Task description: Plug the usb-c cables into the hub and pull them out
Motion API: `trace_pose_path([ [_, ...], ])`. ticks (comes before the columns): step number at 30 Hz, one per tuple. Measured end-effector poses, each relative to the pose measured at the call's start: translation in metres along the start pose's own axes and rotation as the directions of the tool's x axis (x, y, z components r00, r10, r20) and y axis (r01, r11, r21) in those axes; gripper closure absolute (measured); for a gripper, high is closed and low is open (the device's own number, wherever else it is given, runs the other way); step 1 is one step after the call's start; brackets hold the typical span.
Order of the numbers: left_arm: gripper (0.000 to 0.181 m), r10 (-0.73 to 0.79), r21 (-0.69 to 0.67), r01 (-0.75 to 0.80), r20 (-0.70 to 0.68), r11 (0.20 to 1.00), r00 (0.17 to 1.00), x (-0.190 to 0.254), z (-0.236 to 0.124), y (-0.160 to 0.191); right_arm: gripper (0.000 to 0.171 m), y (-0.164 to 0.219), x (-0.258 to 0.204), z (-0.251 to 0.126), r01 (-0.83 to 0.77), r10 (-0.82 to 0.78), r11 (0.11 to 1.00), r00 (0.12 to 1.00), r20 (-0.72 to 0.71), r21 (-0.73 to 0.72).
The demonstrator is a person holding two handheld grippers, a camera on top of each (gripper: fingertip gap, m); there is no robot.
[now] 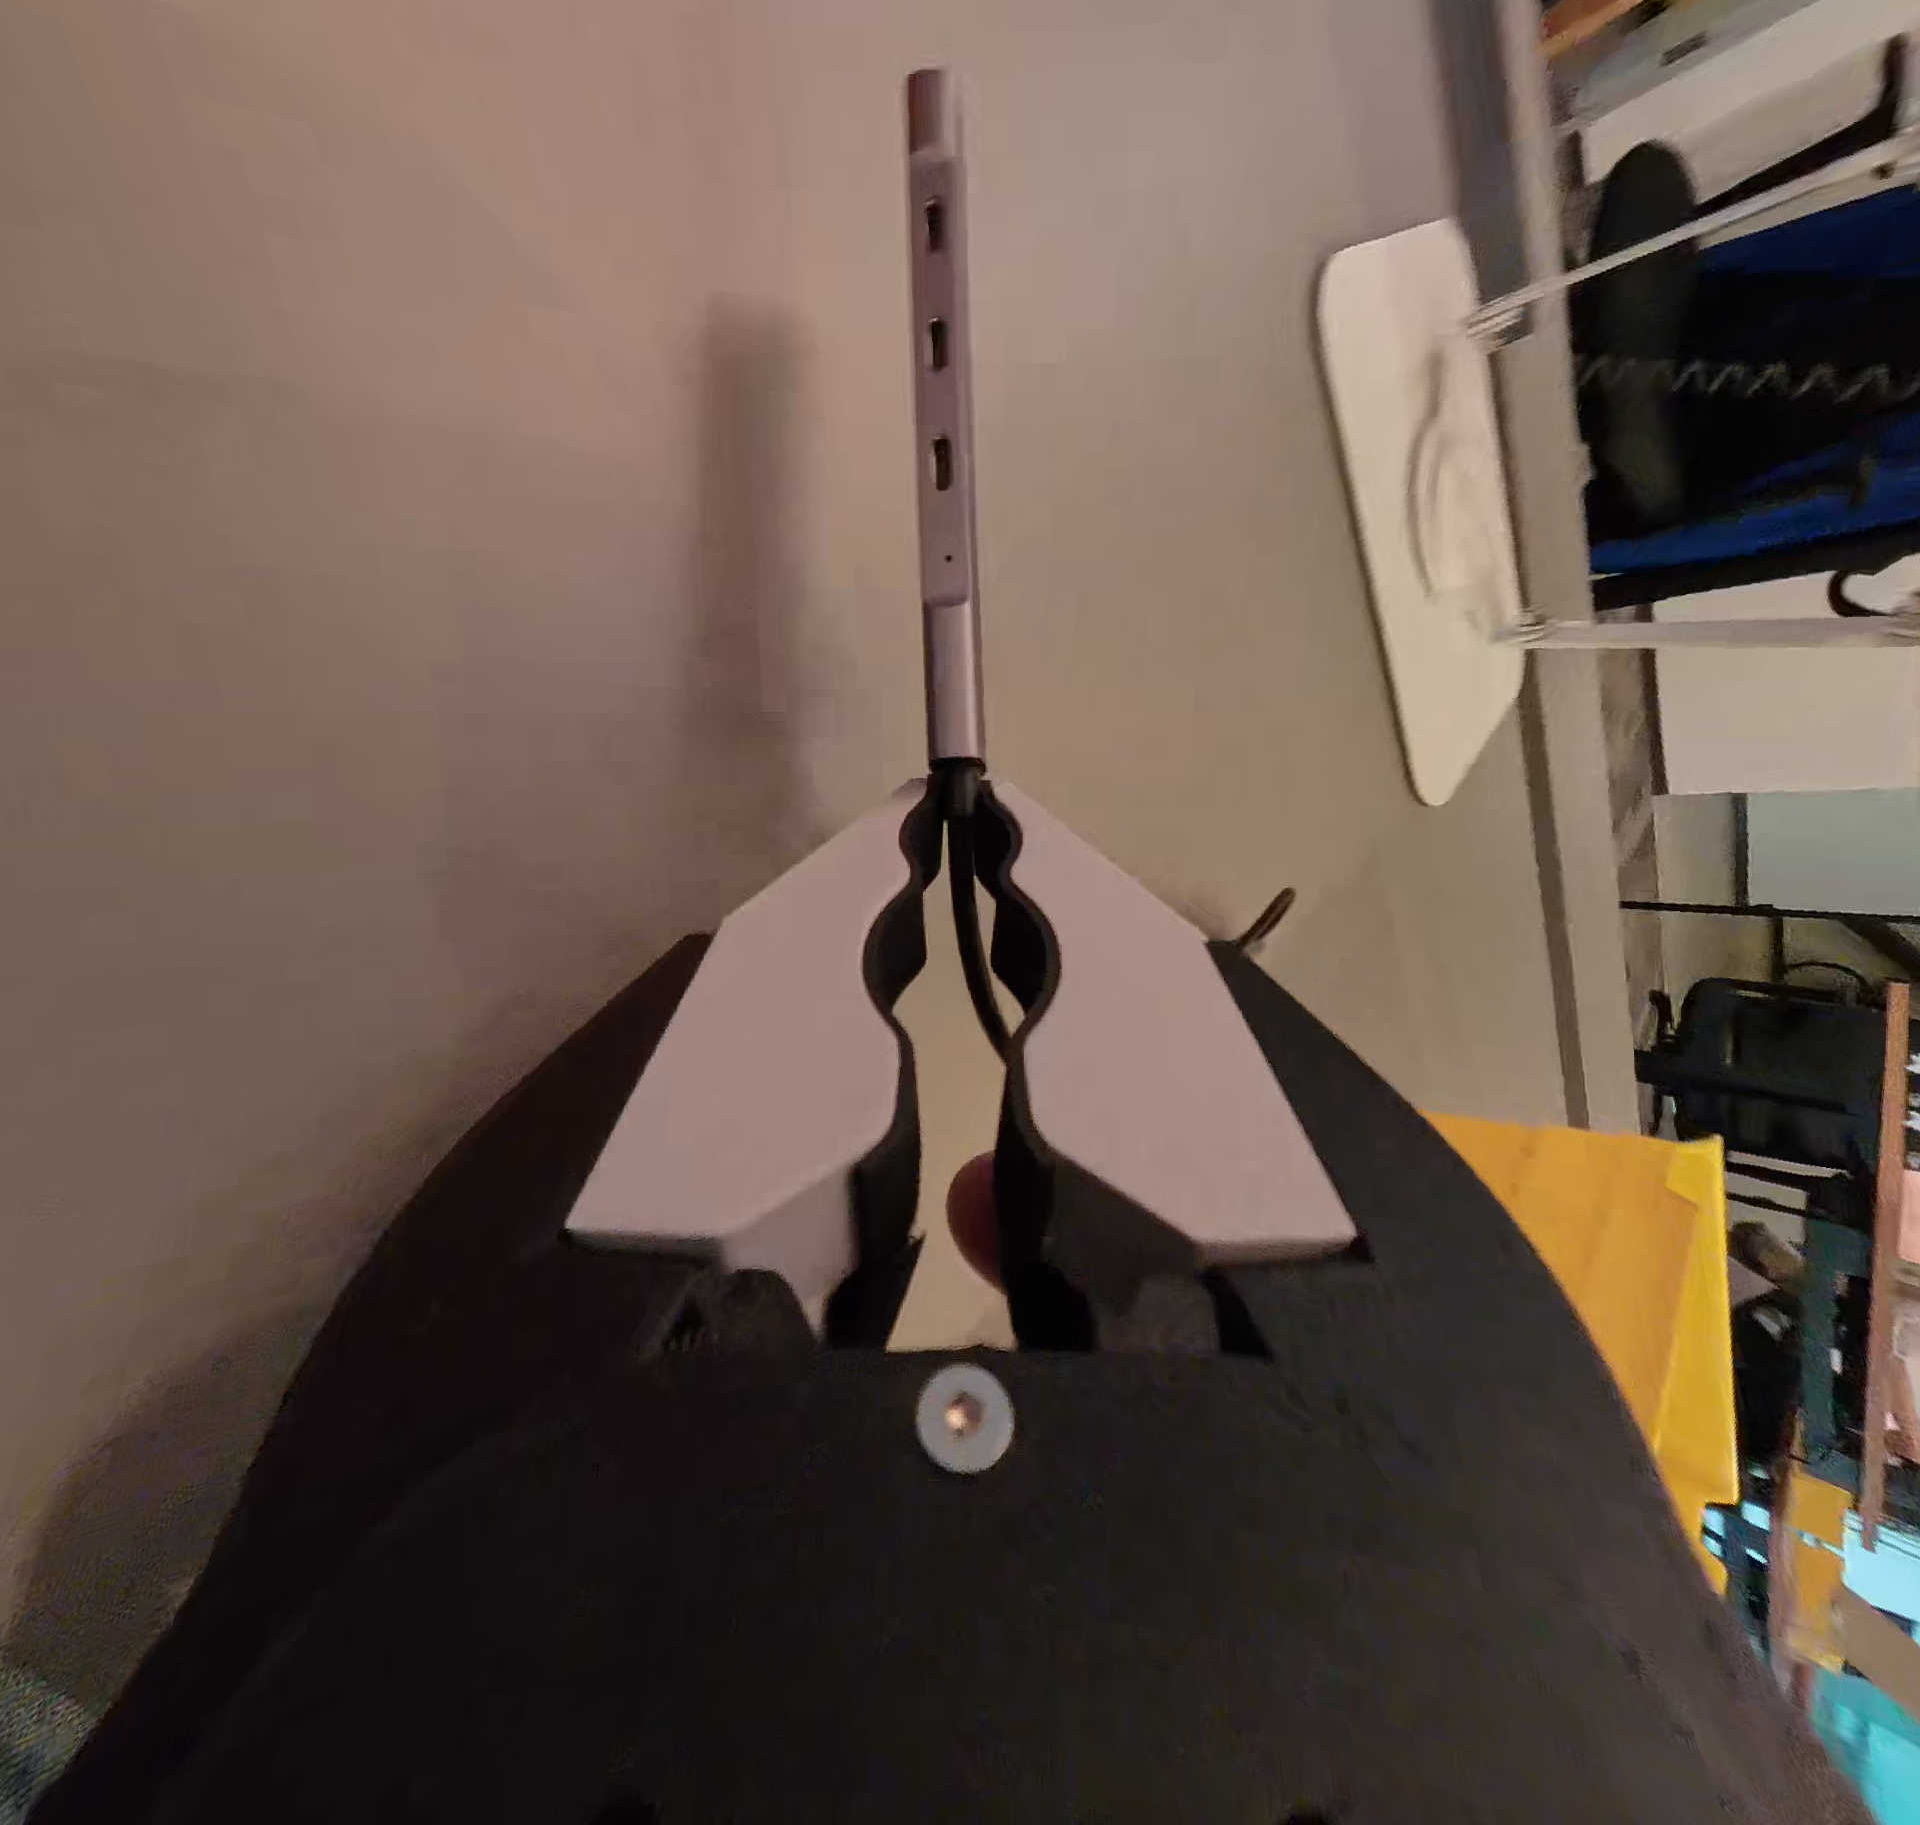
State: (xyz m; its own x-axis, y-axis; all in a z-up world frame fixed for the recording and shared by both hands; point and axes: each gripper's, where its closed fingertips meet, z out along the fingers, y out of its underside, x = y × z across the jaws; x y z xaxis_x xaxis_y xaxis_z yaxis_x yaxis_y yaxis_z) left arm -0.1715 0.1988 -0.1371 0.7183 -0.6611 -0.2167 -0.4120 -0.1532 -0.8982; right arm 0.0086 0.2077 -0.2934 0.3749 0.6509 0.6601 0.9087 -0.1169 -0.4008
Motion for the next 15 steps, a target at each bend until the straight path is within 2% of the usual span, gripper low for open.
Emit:
trace_pose_path([
  [3, 0.144, 0.066, -0.11, -0.055, 0.093, 0.992, 0.993, -0.043, -0.018, 0.027, 0.168, 0.006, -0.021, 0.008, 0.033, -0.029, 0.998, 0.997, 0.066, -0.054],
  [5, 0.146, 0.104, -0.163, -0.078, 0.154, 0.984, 0.983, -0.073, -0.032, 0.04, 0.161, 0.004, -0.024, 0.008, 0.0, 0.004, 0.999, 0.996, 0.088, -0.044],
  [9, 0.152, 0.07, -0.21, -0.03, 0.184, 0.977, 0.98, -0.113, -0.055, 0.062, 0.148, -0.004, -0.029, -0.001, -0.08, 0.077, 0.997, 0.982, 0.17, 0.013],
  [13, 0.152, 0.098, -0.299, -0.034, 0.202, 0.954, 0.974, -0.133, -0.066, 0.088, 0.142, -0.006, -0.031, -0.005, -0.129, 0.117, 0.991, 0.973, 0.2, 0.044],
  [15, 0.152, 0.129, -0.358, -0.068, 0.151, 0.931, 0.98, -0.128, -0.066, 0.099, 0.143, -0.006, -0.028, -0.006, -0.13, 0.118, 0.99, 0.975, 0.189, 0.055],
])
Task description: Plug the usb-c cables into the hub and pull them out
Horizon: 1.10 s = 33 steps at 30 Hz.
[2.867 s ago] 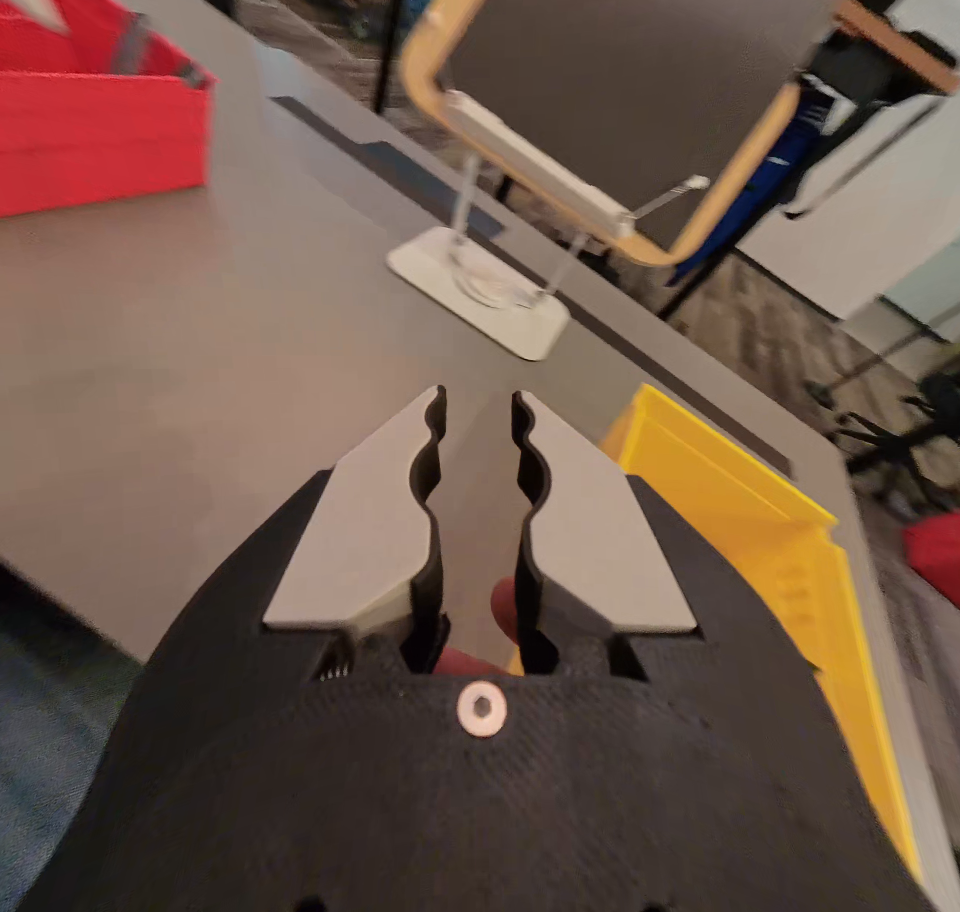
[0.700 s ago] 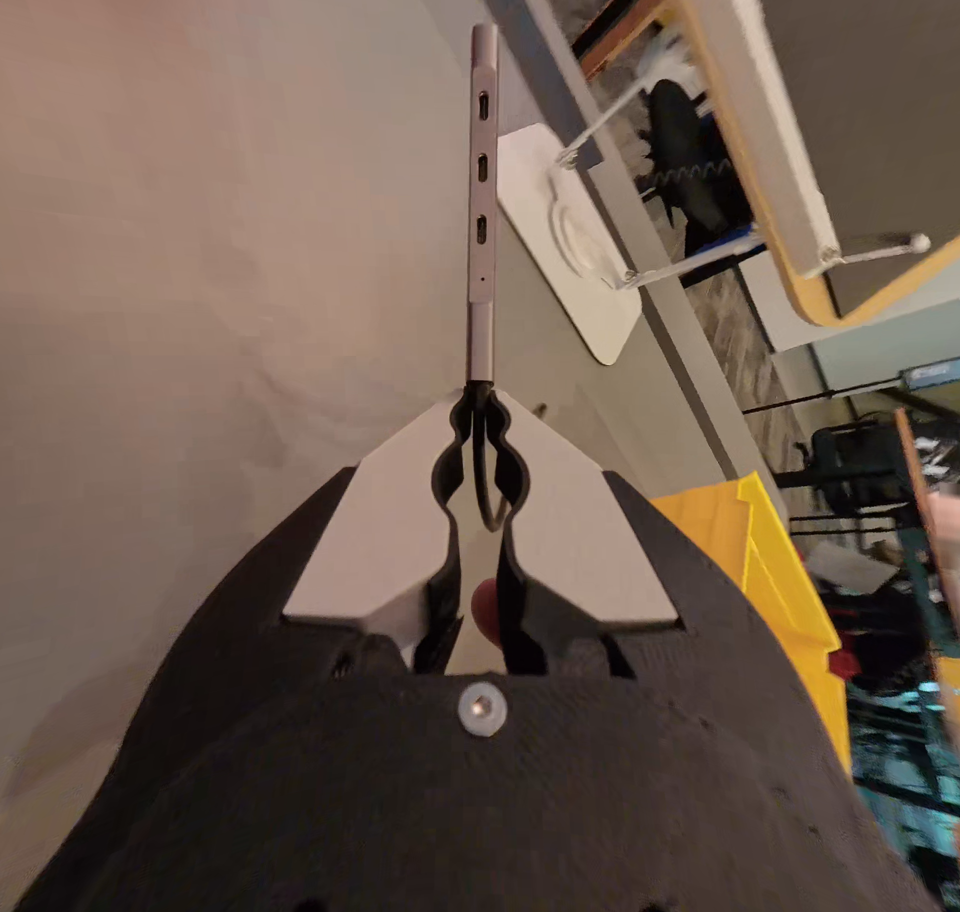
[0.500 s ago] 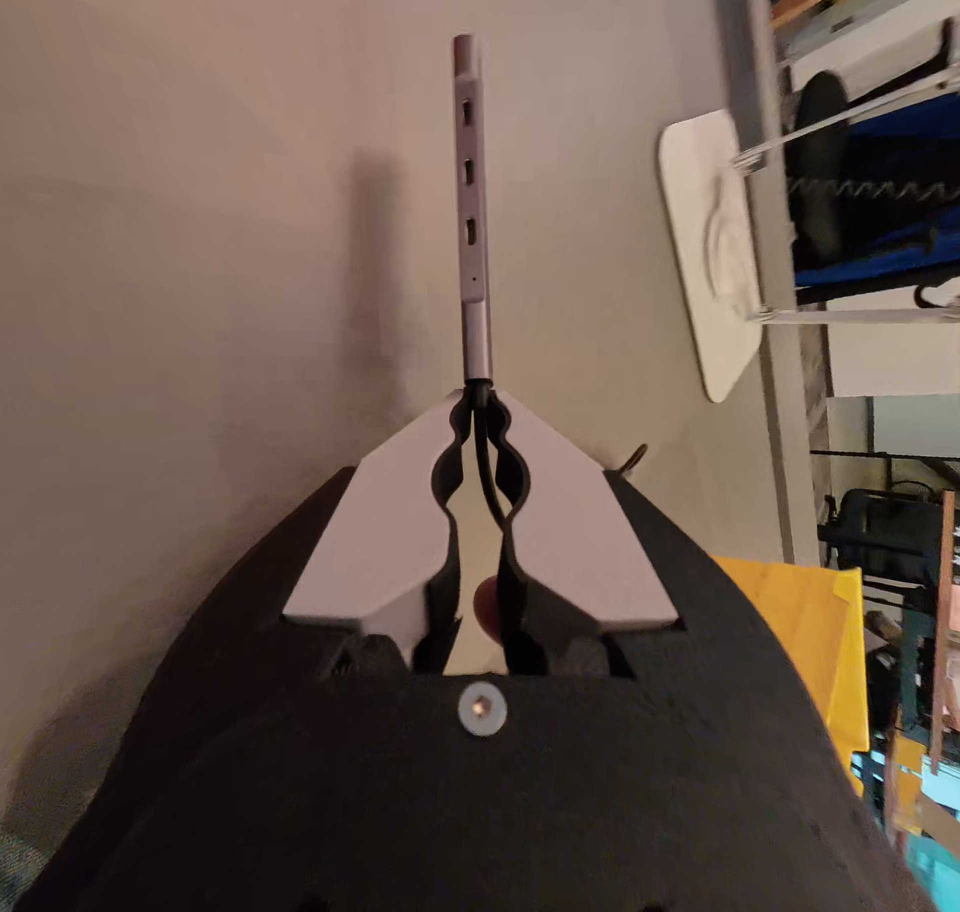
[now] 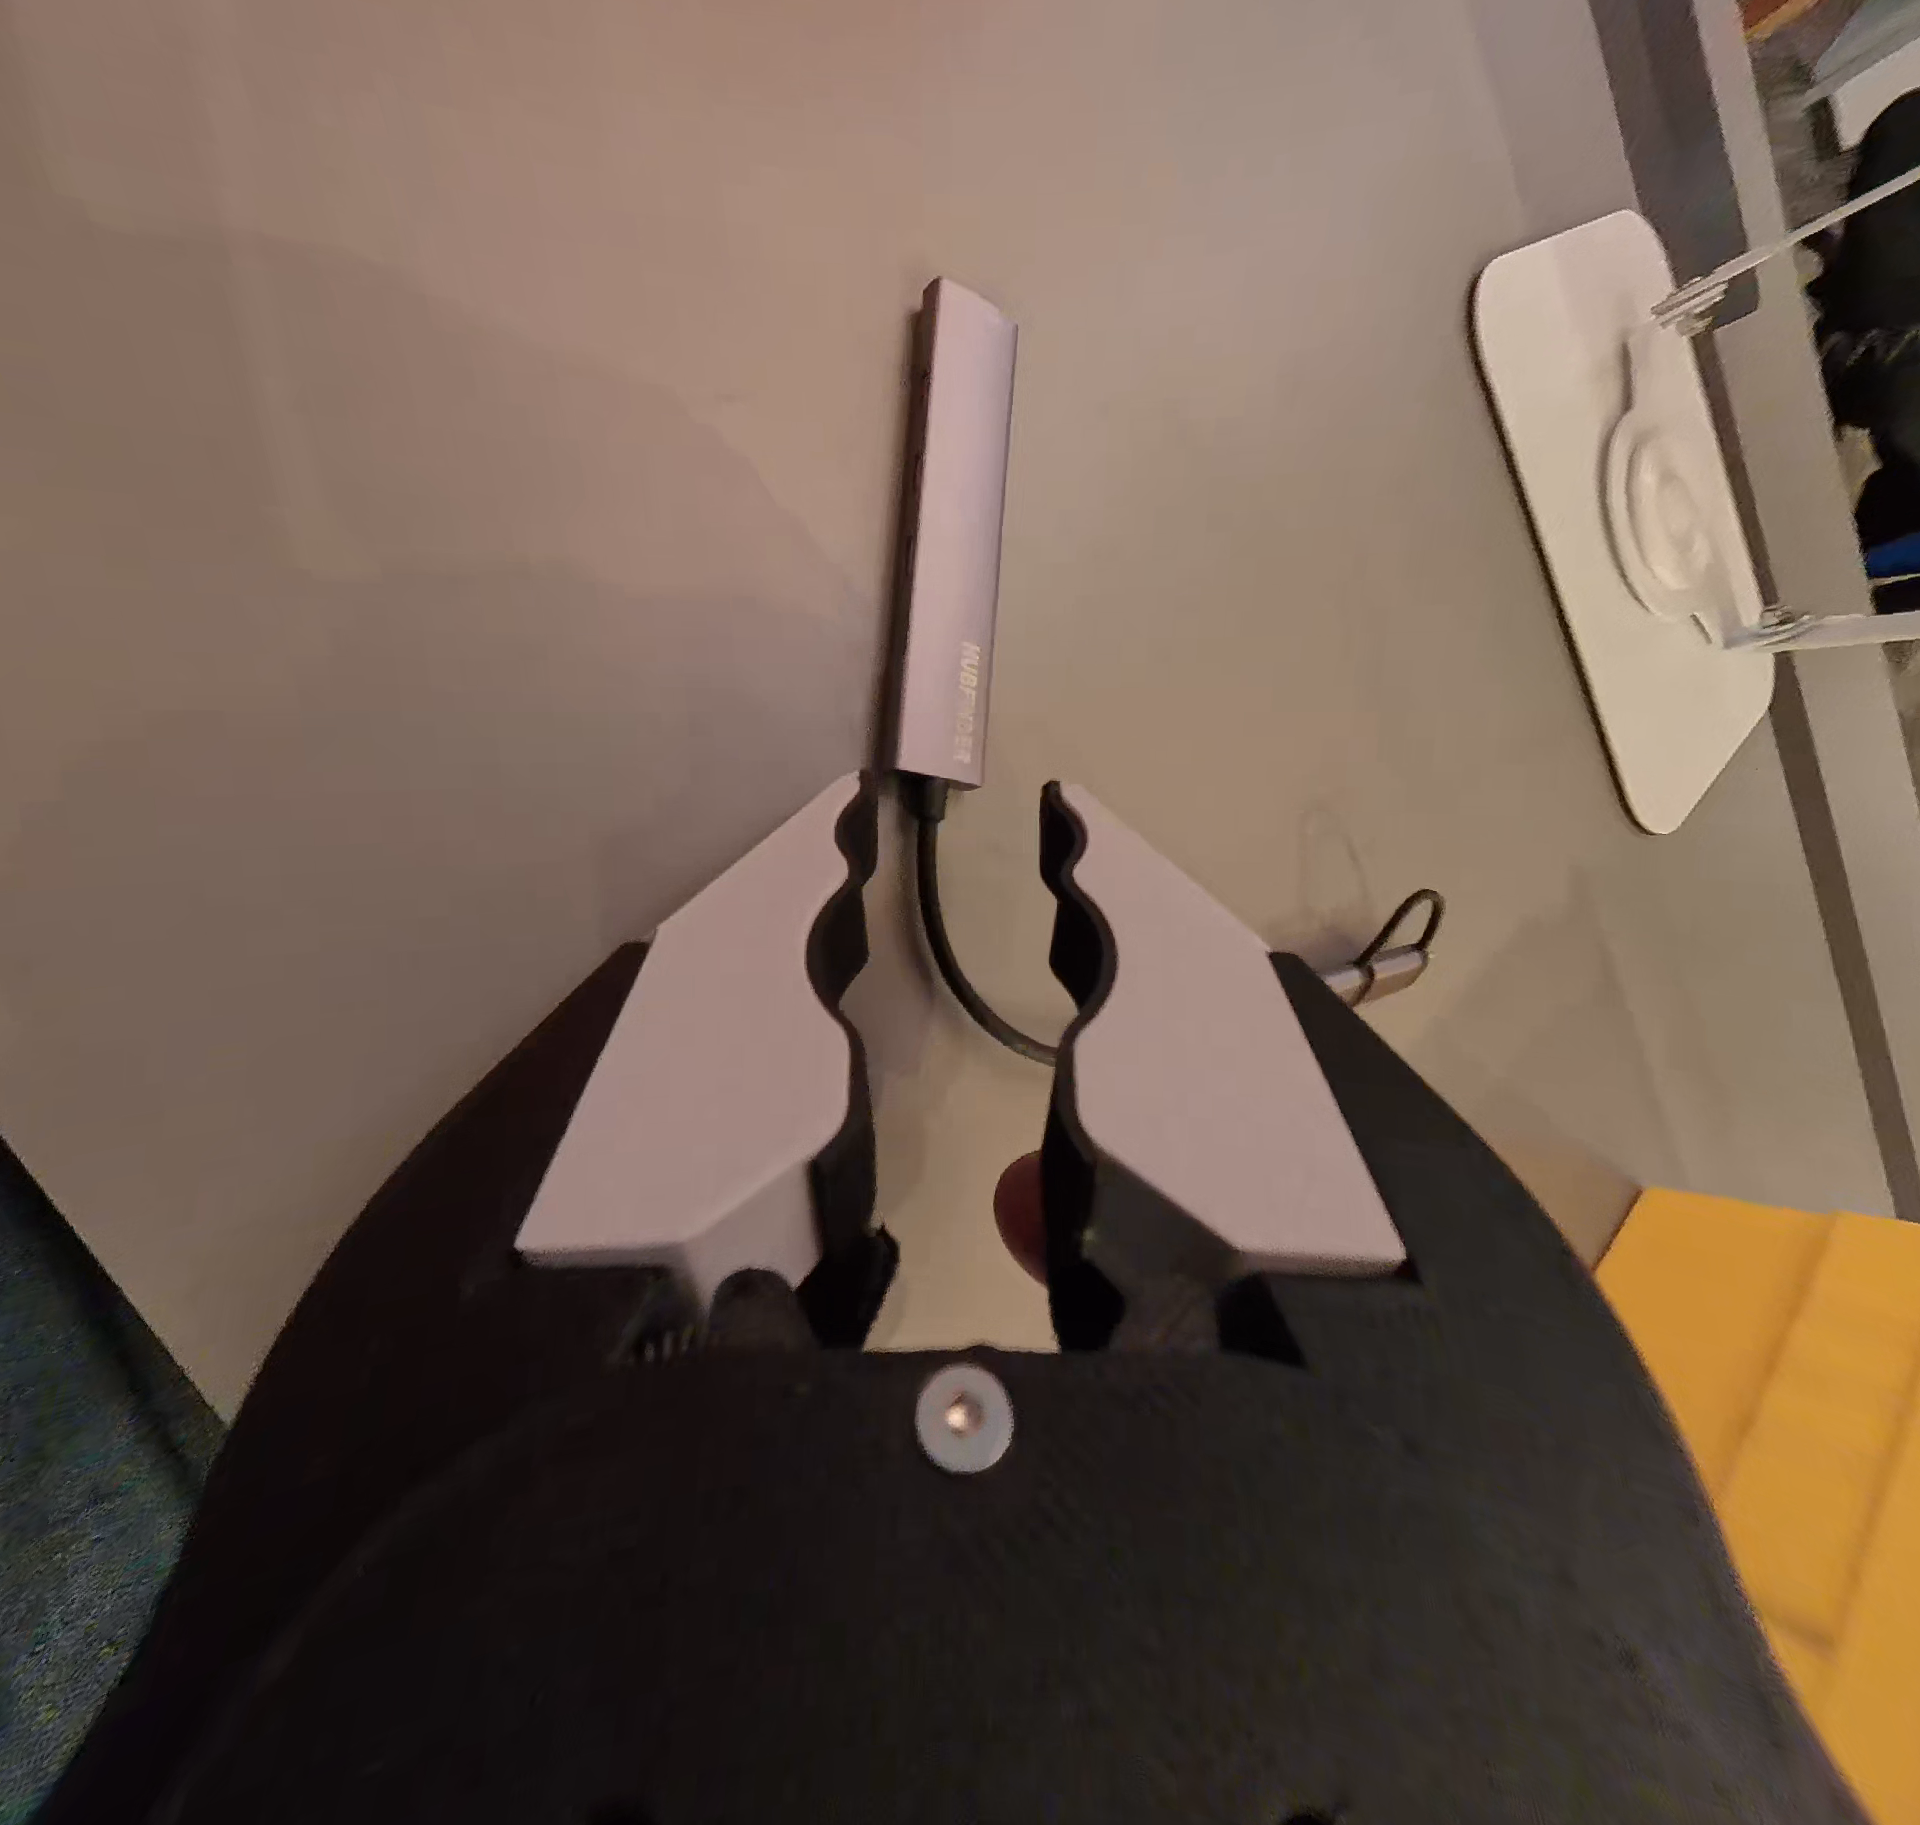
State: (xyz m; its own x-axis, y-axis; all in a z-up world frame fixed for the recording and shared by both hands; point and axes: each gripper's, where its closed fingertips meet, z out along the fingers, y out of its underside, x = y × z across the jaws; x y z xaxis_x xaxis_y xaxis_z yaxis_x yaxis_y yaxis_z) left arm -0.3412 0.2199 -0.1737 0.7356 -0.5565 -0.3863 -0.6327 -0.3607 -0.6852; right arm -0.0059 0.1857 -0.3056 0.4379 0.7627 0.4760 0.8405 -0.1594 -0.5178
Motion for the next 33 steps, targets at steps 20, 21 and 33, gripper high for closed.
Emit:
trace_pose_path([
  [20, 0.172, 0.409, -0.486, -0.346, 0.027, 0.803, 0.912, 0.019, 0.077, 0.094, 0.15, -0.002, 0.008, -0.007, 0.04, -0.037, 0.998, 0.998, -0.056, 0.056],
  [21, 0.173, 0.412, -0.486, -0.35, 0.023, 0.801, 0.911, 0.02, 0.077, 0.095, 0.151, -0.002, 0.009, -0.007, 0.041, -0.037, 0.998, 0.997, -0.061, 0.056],
  [33, 0.178, 0.274, -0.185, -0.241, 0.186, 0.953, 0.943, -0.018, 0.013, 0.027, 0.152, -0.001, 0.019, -0.011, 0.011, -0.004, 0.997, 0.996, -0.086, 0.08],
])
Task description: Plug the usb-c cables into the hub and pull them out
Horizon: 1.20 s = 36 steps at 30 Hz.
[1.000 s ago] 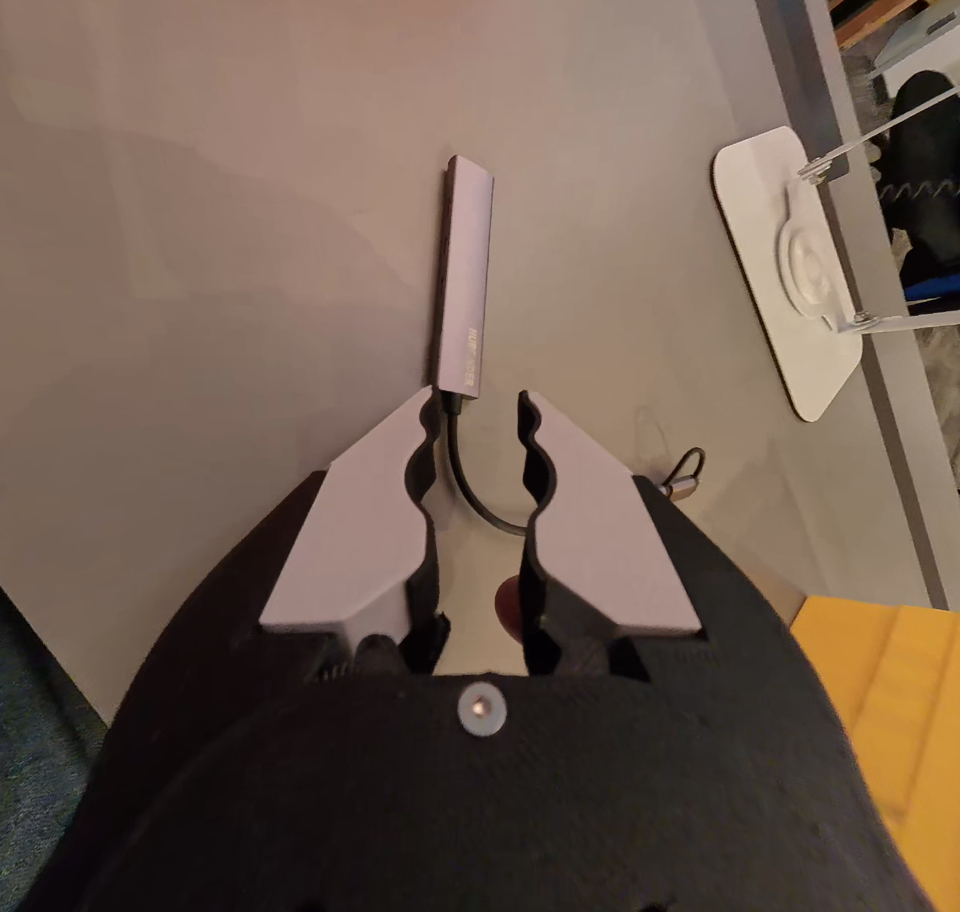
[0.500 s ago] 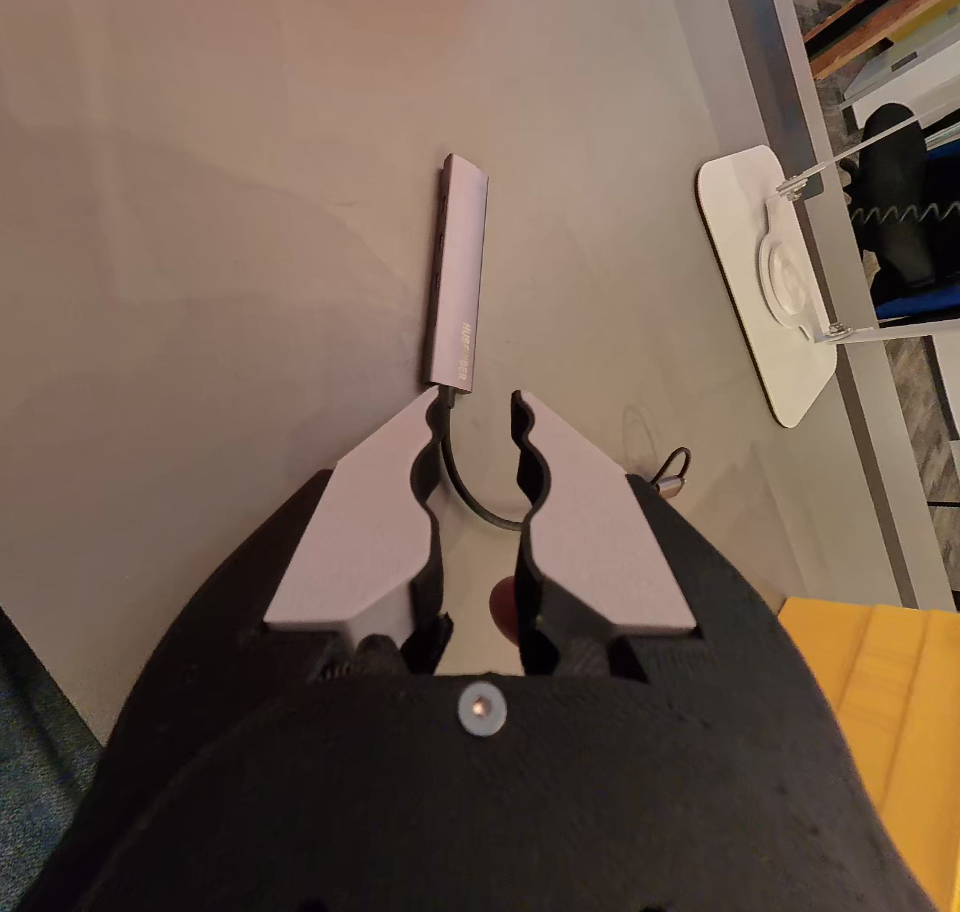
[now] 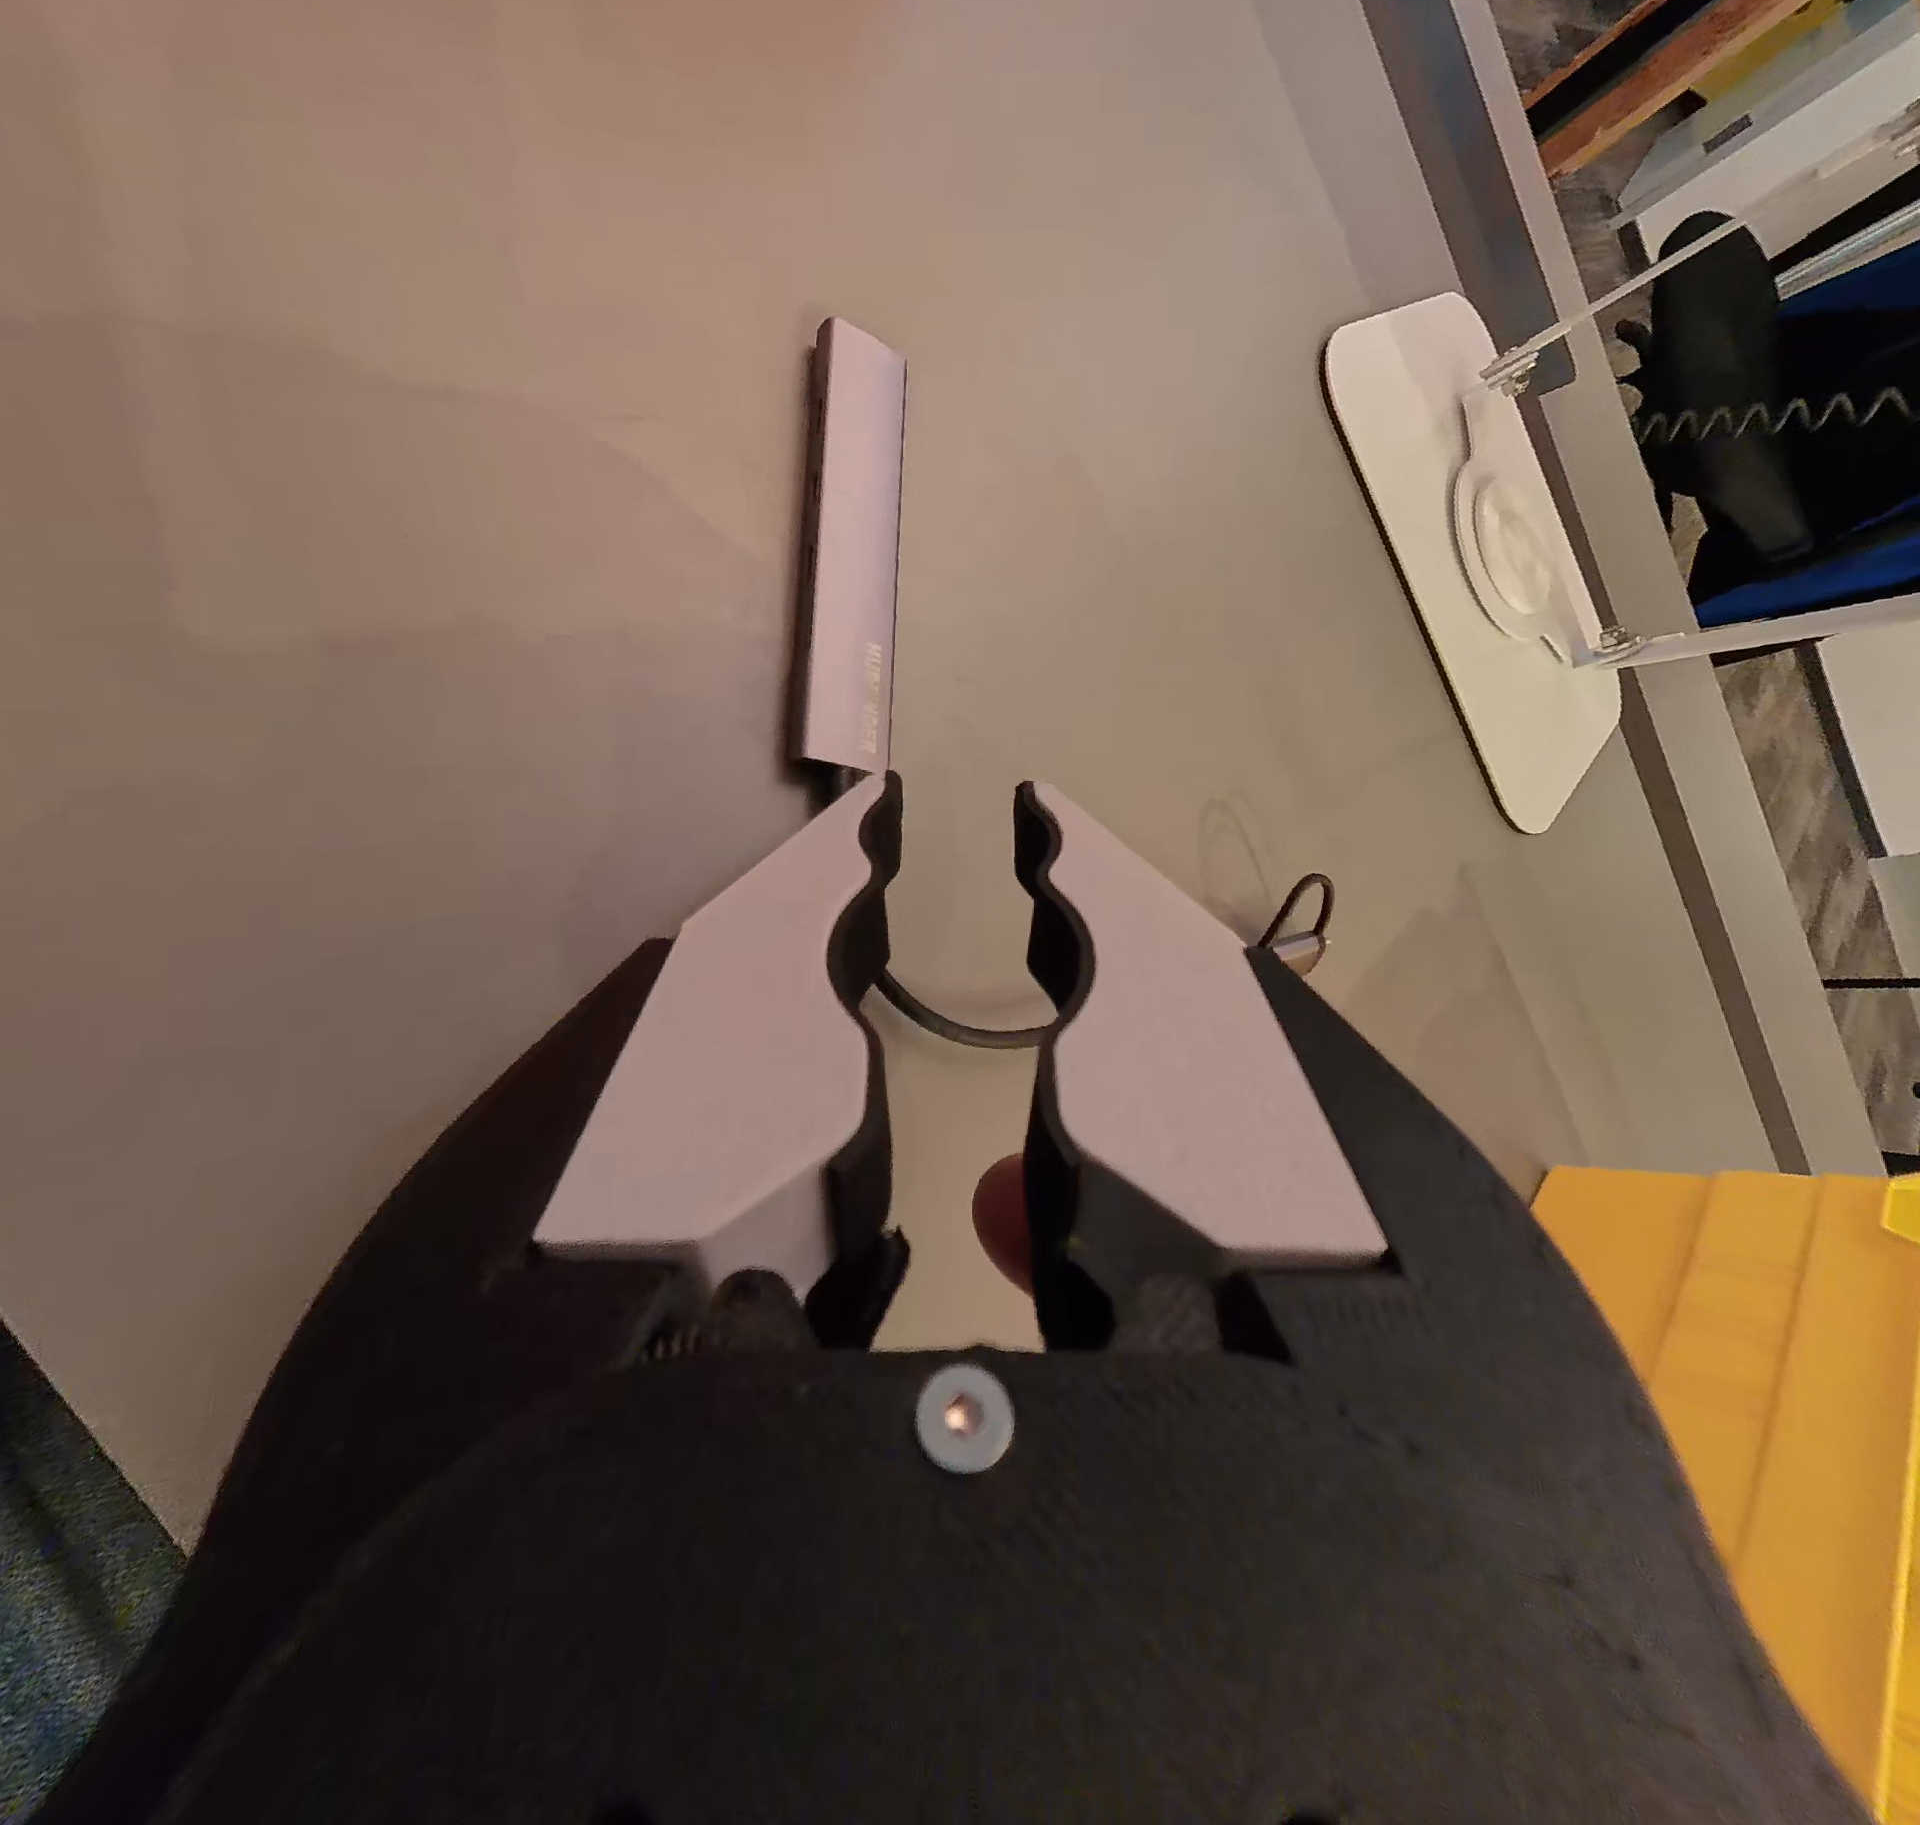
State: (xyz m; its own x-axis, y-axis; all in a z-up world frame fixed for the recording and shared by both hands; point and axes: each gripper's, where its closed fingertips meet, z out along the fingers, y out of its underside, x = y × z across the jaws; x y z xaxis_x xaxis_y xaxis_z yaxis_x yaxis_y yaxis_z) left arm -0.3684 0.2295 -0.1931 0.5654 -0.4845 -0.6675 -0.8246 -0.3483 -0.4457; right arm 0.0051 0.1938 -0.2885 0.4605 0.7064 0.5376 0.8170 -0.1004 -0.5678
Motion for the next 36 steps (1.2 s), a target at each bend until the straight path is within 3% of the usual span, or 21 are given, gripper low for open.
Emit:
trace_pose_path([
  [4, 0.178, -0.082, 0.116, 0.075, 0.058, 0.99, 0.995, -0.024, -0.021, -0.02, 0.152, -0.001, 0.002, -0.001, -0.004, 0.004, 1.0, 1.0, -0.008, 0.006],
  [10, 0.177, -0.227, 0.232, 0.225, -0.017, 0.947, 0.974, -0.027, -0.029, -0.034, 0.152, -0.005, 0.005, -0.004, -0.013, 0.013, 1.0, 1.0, -0.02, 0.021],
  [12, 0.177, -0.337, 0.3, 0.346, -0.083, 0.889, 0.938, -0.031, -0.035, -0.043, 0.152, -0.005, 0.006, -0.005, -0.02, 0.021, 0.999, 1.0, -0.021, 0.027],
  [14, 0.177, -0.467, 0.387, 0.499, -0.181, 0.775, 0.866, -0.043, -0.047, -0.054, 0.152, -0.005, 0.006, -0.006, -0.02, 0.02, 0.999, 1.0, -0.024, 0.026],
  [17, 0.178, -0.527, 0.479, 0.591, -0.278, 0.649, 0.803, -0.058, -0.07, -0.066, 0.152, -0.005, 0.007, -0.007, -0.024, 0.025, 0.999, 0.999, -0.025, 0.029],
  [29, 0.178, -0.461, 0.614, 0.581, -0.363, 0.535, 0.809, -0.062, -0.122, -0.109, 0.147, -0.015, 0.012, -0.011, -0.071, 0.074, 0.994, 0.997, -0.036, 0.085],
  [36, 0.177, -0.302, 0.64, 0.623, -0.547, 0.451, 0.781, -0.002, -0.143, -0.178, 0.13, -0.062, 0.018, -0.037, -0.279, 0.271, 0.902, 0.96, 0.071, 0.331],
])
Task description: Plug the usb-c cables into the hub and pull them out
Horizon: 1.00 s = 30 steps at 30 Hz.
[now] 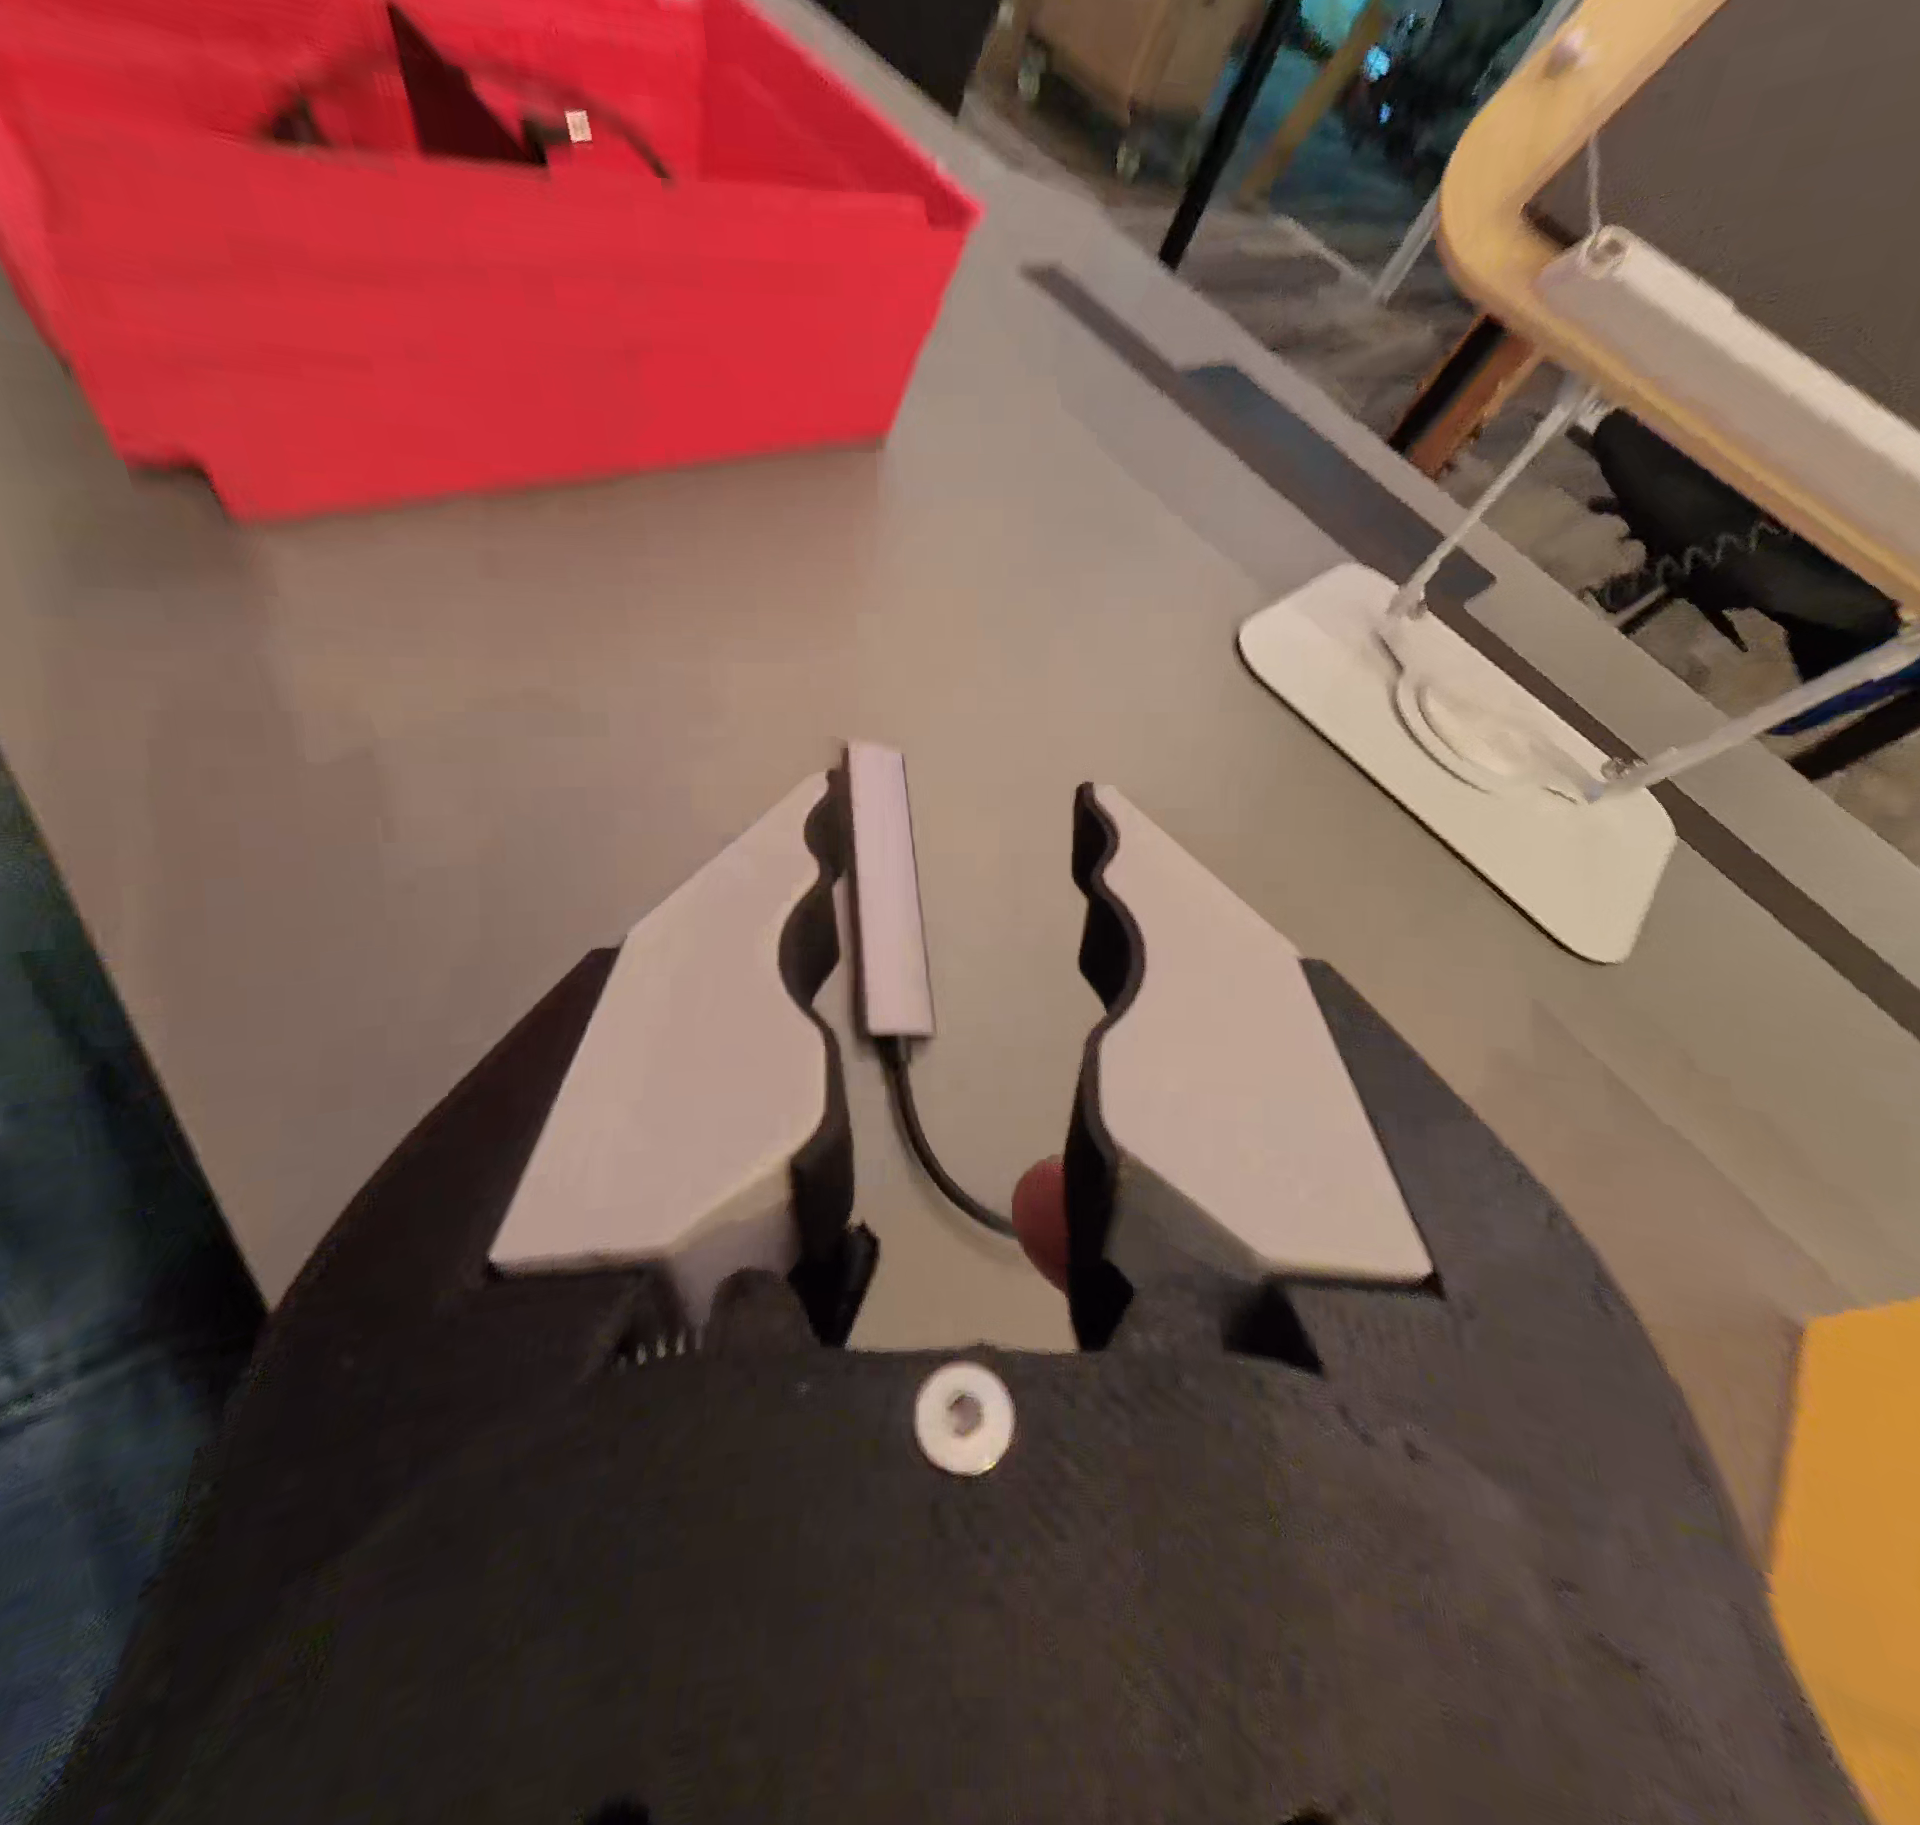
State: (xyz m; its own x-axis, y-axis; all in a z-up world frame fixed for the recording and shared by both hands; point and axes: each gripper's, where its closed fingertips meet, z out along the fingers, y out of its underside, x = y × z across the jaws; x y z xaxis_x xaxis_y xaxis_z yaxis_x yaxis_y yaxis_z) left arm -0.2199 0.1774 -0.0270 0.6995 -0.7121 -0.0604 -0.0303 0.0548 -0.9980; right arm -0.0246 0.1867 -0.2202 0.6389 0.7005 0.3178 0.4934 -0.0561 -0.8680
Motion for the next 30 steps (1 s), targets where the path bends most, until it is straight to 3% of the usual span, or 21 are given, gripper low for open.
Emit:
trace_pose_path([
  [3, 0.178, -0.003, -0.012, 0.001, -0.128, 1.0, 0.992, 0.038, 0.023, 0.01, 0.114, -0.025, -0.005, -0.006, -0.11, 0.106, 0.987, 0.993, 0.042, 0.116],
  [6, 0.178, 0.007, -0.038, -0.017, -0.256, 0.999, 0.967, 0.071, 0.041, 0.027, 0.109, -0.042, -0.011, -0.01, -0.247, 0.225, 0.949, 0.966, 0.126, 0.198],
  [10, 0.178, -0.039, -0.084, 0.007, -0.382, 0.996, 0.923, 0.104, 0.06, 0.05, 0.105, -0.06, -0.016, -0.012, -0.275, 0.233, 0.923, 0.956, 0.178, 0.27],
  [13, 0.178, -0.081, -0.095, 0.045, -0.42, 0.994, 0.904, 0.117, 0.071, 0.063, 0.126, -0.071, -0.023, -0.012, -0.324, 0.255, 0.898, 0.935, 0.248, 0.298],
  [15, 0.178, -0.104, -0.106, 0.063, -0.449, 0.992, 0.887, 0.125, 0.076, 0.07, 0.159, -0.072, -0.024, -0.009, -0.325, 0.257, 0.897, 0.935, 0.244, 0.301],
  [16, 0.177, -0.106, -0.114, 0.061, -0.458, 0.992, 0.882, 0.127, 0.079, 0.073, 0.164, -0.072, -0.024, -0.01, -0.318, 0.25, 0.898, 0.937, 0.244, 0.305],
  [27, 0.175, -0.098, -0.17, 0.044, -0.325, 0.985, 0.941, 0.105, 0.094, 0.096, 0.171, -0.054, 0.019, -0.013, -0.199, 0.202, 0.952, 0.979, 0.01, 0.235],
  [30, 0.155, -0.092, -0.217, 0.04, -0.232, 0.975, 0.968, 0.091, 0.098, 0.104, 0.171, -0.043, 0.035, -0.014, -0.064, 0.087, 0.986, 0.986, -0.144, 0.156],
])
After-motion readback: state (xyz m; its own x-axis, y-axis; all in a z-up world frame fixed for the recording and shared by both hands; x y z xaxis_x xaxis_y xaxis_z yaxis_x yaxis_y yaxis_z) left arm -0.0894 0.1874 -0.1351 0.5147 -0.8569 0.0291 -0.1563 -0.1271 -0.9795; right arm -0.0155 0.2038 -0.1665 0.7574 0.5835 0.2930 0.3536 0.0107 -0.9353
